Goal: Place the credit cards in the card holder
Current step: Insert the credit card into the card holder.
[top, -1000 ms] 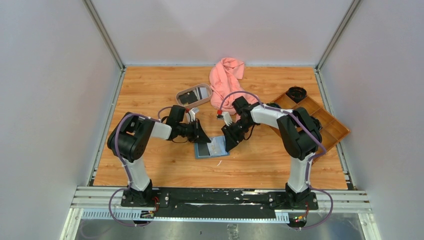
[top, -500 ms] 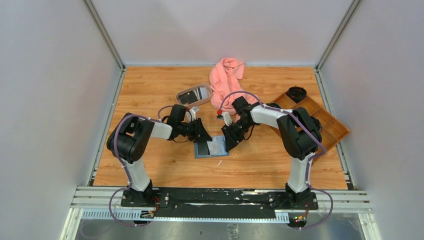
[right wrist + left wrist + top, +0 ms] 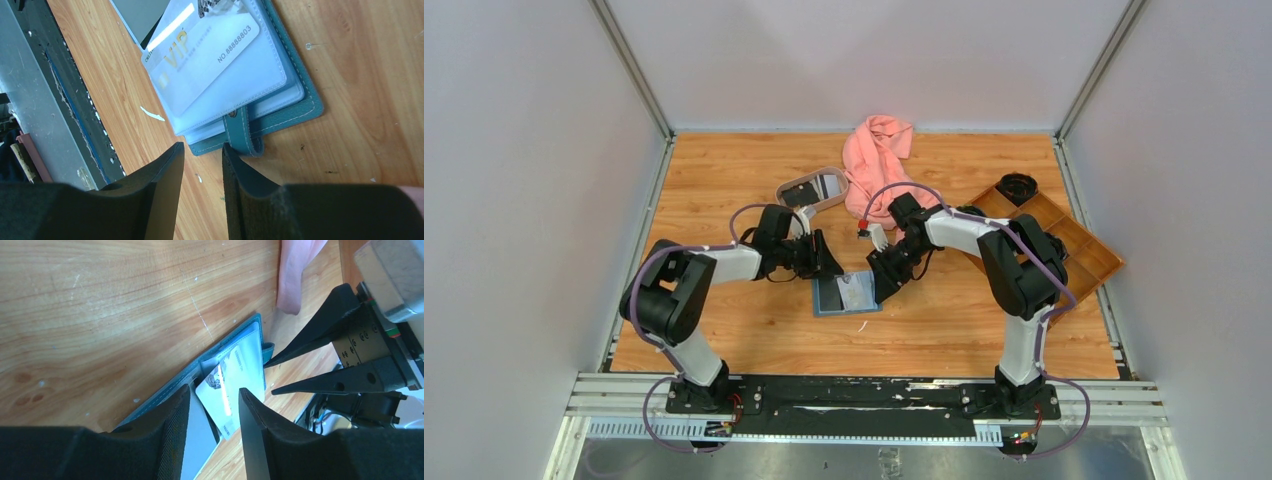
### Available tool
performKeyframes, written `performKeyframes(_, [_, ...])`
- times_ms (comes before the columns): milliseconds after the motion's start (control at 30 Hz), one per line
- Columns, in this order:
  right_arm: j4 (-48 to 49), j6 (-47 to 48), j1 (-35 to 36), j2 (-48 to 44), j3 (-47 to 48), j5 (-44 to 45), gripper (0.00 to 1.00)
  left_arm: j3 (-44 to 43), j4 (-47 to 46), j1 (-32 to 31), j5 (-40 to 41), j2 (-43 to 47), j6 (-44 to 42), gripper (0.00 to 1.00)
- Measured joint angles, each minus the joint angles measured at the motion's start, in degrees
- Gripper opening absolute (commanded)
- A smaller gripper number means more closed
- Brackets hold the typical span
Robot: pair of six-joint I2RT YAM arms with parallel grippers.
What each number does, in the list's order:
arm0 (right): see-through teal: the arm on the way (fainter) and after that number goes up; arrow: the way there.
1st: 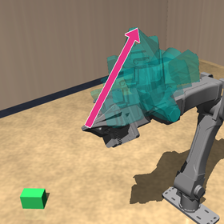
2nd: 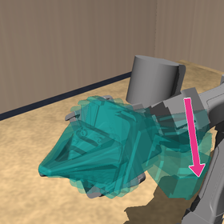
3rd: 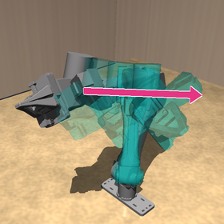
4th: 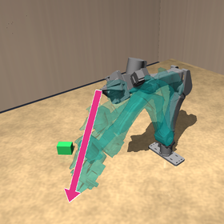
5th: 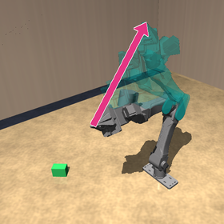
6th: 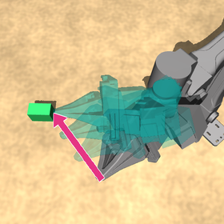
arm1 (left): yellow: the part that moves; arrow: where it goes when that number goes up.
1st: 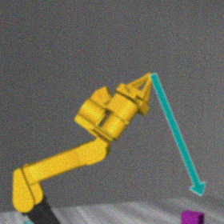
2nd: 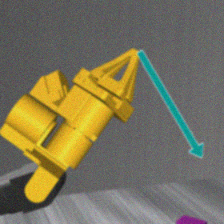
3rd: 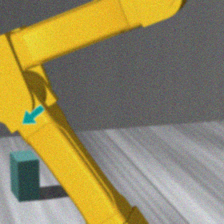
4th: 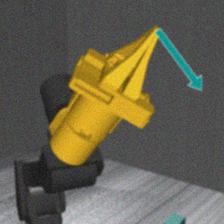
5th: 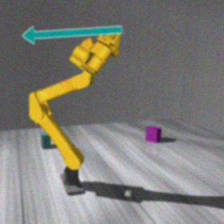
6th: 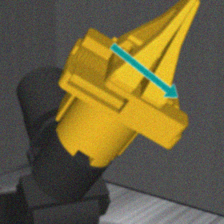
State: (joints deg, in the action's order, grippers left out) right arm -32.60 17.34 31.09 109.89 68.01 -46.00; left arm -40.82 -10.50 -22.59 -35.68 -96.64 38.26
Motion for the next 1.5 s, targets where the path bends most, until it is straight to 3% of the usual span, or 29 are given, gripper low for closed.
performKeyframes(233, [0.0, 0.0, 0.0, 0.0, 0.0, -0.02, 0.38, 0.92, 3.72, -0.2, 3.74, 8.02, -0.81, 0.4])
performKeyframes(467, [0.02, 0.0, 0.0, 0.0, 0.0, -0.02, 0.38, 4.72, 3.85, -4.42, 7.28, 14.12, 0.96, 0.37])
performKeyframes(733, [0.02, 0.0, 0.0, 0.0, 0.0, -0.04, 0.38, 6.08, 4.87, -7.65, 12.81, 13.73, 3.89, 0.39])
performKeyframes(1100, [0.02, 0.0, 0.0, 0.02, 0.0, -0.07, 0.38, 6.01, 2.8, -9.66, 14.51, 8.28, 6.8, 0.46])
performKeyframes(1500, [0.0, -0.02, 0.0, 0.22, 0.09, -0.44, 0.38, 4.02, 0.35, -10.69, 14.49, 4.74, 7.82, 0.4])
